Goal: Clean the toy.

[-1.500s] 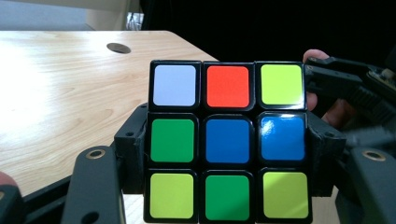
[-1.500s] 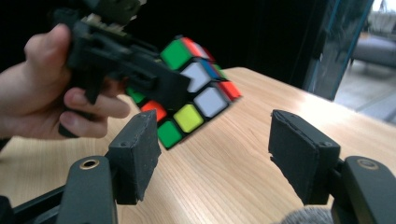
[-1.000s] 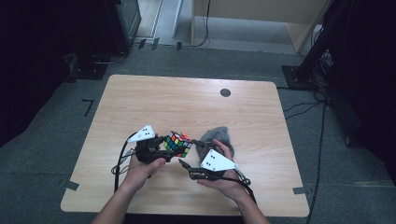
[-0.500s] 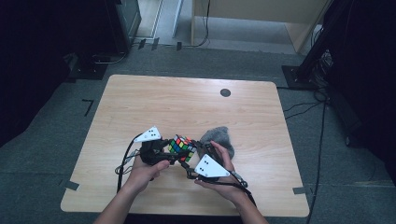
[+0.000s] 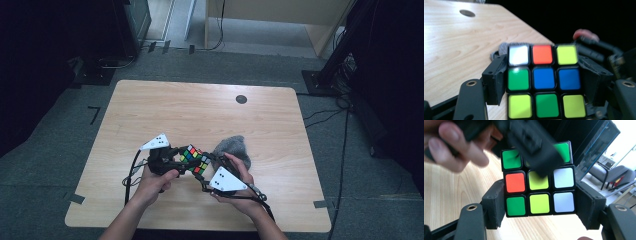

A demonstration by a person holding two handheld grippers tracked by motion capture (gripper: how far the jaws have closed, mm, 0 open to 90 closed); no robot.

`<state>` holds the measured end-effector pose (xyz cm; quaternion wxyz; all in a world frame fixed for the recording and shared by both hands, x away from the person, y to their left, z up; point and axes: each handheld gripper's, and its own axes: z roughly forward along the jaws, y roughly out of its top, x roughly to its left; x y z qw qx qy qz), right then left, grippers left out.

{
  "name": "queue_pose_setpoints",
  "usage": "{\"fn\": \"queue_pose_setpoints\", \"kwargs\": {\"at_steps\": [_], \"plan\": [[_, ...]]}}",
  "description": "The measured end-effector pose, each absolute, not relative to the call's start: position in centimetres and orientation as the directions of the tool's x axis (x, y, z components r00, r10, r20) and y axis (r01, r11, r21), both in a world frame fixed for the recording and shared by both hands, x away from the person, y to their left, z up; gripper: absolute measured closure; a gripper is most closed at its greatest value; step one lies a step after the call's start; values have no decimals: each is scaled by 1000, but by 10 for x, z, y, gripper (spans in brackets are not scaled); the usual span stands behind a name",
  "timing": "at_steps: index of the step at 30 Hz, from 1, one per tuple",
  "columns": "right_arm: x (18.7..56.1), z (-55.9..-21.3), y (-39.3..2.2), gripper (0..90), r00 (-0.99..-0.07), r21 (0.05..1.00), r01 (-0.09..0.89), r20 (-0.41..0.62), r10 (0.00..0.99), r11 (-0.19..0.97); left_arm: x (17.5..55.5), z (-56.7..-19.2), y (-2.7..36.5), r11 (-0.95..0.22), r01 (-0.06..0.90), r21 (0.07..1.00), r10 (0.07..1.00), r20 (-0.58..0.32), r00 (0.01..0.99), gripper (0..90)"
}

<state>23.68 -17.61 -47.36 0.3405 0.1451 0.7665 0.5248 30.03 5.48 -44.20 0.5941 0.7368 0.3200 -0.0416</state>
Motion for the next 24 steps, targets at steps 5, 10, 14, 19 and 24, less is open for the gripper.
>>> {"fn": "queue_pose_setpoints", "kwargs": {"at_steps": [5,10,14,19,24], "plan": [[243,-476,-184,344,-728,920,-63,-307,613,386,301,-437,68,-64,462,884,456,-386,802,311],[248,-475,-193,344,-718,930,-25,-271,640,366,300,-435,73,-70,414,908,461,-338,820,312],[251,-471,-200,344,-713,939,3,-239,659,345,296,-435,72,-101,346,933,460,-265,847,349],[253,-466,-205,344,-708,945,26,-213,674,326,292,-436,71,-108,275,955,451,-199,870,339],[252,-458,-209,344,-716,953,44,-180,674,301,293,-440,68,-134,267,954,476,-174,862,331]]}}
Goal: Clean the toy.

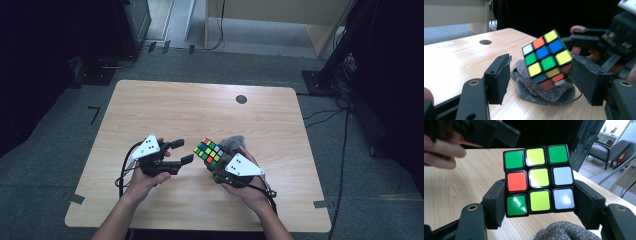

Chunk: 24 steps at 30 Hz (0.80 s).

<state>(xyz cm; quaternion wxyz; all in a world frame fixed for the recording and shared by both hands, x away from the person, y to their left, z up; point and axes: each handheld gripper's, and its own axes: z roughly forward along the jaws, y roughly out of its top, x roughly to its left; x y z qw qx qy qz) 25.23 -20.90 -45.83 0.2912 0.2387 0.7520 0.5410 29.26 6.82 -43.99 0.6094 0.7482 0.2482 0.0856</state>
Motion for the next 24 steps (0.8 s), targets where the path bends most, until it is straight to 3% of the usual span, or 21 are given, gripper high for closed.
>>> {"fn": "queue_pose_setpoints", "kwargs": {"at_steps": [6,11,16,24], "plan": [[255,-454,-213,344,-716,960,121,-93,692,253,295,-442,71,-161,282,946,527,-159,834,258],[255,-442,-218,343,-690,944,292,98,717,152,293,-442,70,-195,251,948,566,-100,819,175],[256,-436,-220,343,-659,924,367,179,731,104,289,-444,64,-251,208,945,572,-28,820,147],[259,-430,-228,343,-653,884,467,367,663,-30,283,-450,53,-315,163,935,546,38,837,140]]}}
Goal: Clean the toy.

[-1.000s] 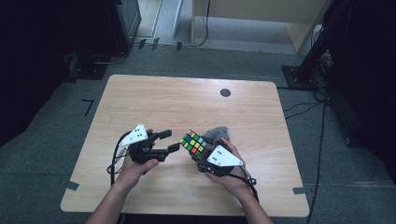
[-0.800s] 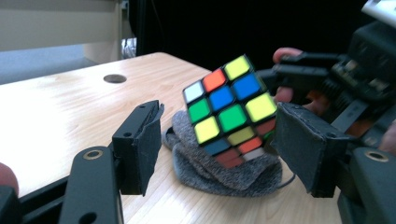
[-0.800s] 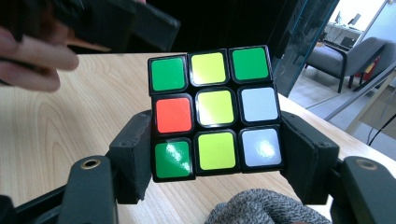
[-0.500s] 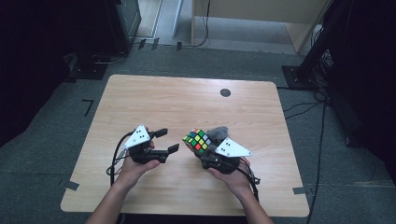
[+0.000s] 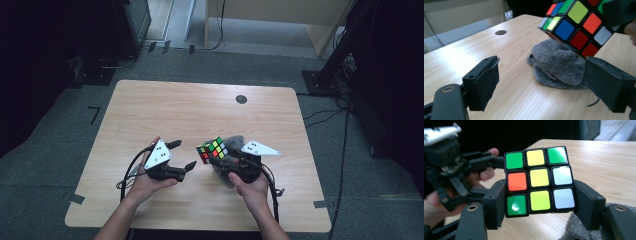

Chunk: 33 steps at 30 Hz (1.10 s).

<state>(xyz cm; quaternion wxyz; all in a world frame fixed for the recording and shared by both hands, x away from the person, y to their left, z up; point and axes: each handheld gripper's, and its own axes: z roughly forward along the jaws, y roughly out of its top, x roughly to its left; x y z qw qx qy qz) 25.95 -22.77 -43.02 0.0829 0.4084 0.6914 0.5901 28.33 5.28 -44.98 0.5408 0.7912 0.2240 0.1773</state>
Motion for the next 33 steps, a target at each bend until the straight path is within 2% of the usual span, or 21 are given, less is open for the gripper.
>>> {"fn": "queue_pose_setpoints", "kwargs": {"at_steps": [8,13,24,27,30,33], "plan": [[260,-430,-223,343,-654,860,510,414,633,-36,277,-450,47,-319,107,942,515,78,853,141],[260,-431,-221,343,-640,844,535,441,630,-47,271,-454,40,-379,47,924,498,161,852,141],[260,-435,-212,343,-637,834,551,432,638,-15,264,-459,26,-431,-13,902,478,240,845,154],[259,-437,-208,343,-635,831,556,422,647,4,262,-459,24,-435,-28,900,475,256,842,180],[259,-439,-205,343,-632,824,567,422,650,17,259,-460,23,-442,-49,896,469,277,839,243],[258,-440,-202,343,-631,822,569,418,654,25,258,-460,21,-447,-58,893,466,288,837,255]]}}
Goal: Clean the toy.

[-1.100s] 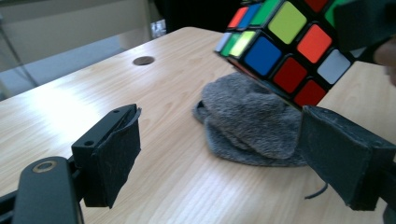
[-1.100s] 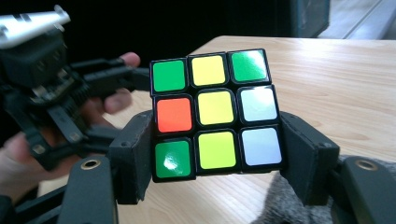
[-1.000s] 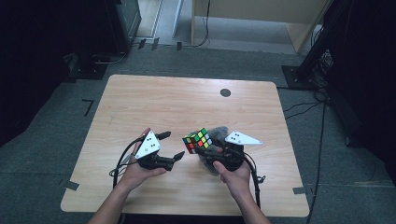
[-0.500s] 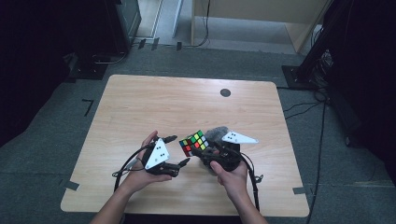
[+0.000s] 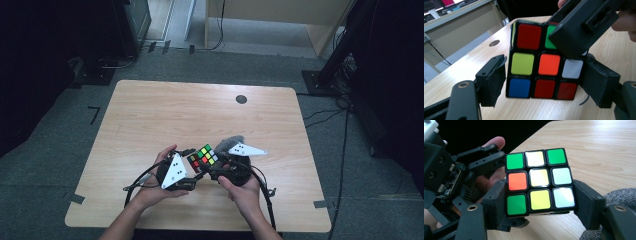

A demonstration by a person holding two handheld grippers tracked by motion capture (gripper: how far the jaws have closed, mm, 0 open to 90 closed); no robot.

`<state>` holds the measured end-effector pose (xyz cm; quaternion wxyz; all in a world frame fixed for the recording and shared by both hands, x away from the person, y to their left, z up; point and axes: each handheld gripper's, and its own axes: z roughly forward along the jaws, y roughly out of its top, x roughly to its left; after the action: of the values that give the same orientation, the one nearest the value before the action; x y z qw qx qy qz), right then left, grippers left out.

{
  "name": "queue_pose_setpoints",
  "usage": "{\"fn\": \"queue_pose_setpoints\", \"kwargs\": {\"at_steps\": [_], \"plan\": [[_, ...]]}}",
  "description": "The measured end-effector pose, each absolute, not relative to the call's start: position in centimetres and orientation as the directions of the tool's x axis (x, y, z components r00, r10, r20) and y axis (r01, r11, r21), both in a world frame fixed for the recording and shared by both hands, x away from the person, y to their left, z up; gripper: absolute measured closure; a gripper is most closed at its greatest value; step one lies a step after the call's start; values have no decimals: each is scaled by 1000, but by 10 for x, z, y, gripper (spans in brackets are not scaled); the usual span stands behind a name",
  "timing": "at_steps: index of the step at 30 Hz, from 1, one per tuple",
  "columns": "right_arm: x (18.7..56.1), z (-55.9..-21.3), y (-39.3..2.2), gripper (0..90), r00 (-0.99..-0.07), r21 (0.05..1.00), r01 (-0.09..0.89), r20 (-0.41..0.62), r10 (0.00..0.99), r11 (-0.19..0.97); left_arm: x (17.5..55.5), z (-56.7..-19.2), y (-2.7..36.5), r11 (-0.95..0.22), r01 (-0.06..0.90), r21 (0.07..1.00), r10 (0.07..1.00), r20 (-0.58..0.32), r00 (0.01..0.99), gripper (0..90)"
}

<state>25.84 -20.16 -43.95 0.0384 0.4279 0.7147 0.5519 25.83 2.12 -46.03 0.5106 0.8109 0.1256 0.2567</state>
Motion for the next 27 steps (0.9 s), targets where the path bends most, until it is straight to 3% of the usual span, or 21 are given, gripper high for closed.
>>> {"fn": "queue_pose_setpoints", "kwargs": {"at_steps": [8,18,27], "plan": [[259,-441,-199,343,-606,805,593,425,673,25,257,-463,18,-466,-75,882,471,319,822,313],[259,-439,-208,302,-624,822,567,469,625,-52,259,-460,23,-427,-33,904,492,262,830,334],[263,-436,-224,291,-601,829,551,474,643,-95,262,-459,29,-418,-12,908,507,245,826,337]]}}
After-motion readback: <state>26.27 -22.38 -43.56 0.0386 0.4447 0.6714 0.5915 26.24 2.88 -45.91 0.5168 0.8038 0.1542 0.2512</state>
